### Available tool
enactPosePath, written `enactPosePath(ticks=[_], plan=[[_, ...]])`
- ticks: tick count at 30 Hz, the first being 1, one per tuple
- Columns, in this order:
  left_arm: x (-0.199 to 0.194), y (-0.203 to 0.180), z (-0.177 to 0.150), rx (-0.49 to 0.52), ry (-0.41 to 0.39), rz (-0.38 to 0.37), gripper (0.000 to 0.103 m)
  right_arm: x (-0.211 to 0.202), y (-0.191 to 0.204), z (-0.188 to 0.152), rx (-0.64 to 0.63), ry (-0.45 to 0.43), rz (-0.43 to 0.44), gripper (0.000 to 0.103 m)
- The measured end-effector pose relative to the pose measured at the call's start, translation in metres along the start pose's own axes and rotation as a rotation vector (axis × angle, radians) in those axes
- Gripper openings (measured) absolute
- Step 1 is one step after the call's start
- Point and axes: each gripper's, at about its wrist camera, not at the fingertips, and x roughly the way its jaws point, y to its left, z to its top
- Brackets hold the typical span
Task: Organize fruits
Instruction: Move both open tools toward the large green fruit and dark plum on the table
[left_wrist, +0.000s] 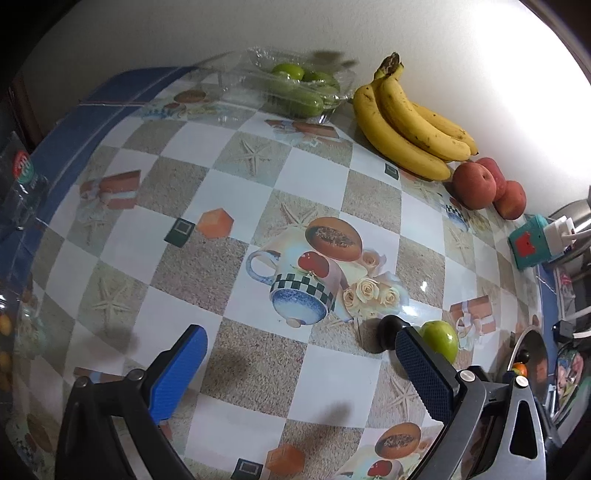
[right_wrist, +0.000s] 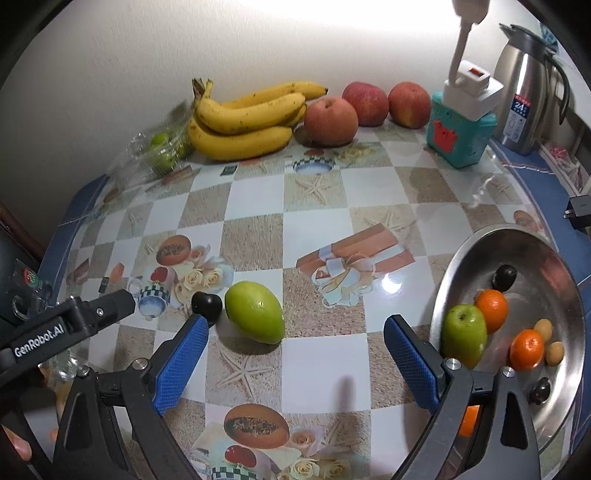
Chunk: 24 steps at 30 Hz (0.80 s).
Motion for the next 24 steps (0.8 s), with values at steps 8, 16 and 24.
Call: enactPosePath(ticks=[8, 16, 24], plan=[[0.013, -0.014, 0.001, 0.056, 0.017, -0.028, 0.103, 0.018, 0.011, -0.001, -0.031, 0.038, 0.03, 0.096], [0.025, -0.019, 0.002, 0.057, 0.045, -0.058, 0.103, 0.035, 0.018, -0.001, -0.057, 0.072, 0.026, 0.096], [0.035, -0.022, 0.005, 0.065, 0.075, -0.067, 0.103, 0.046, 0.025, 0.0, -0.082, 0.091, 0.032, 0.096]])
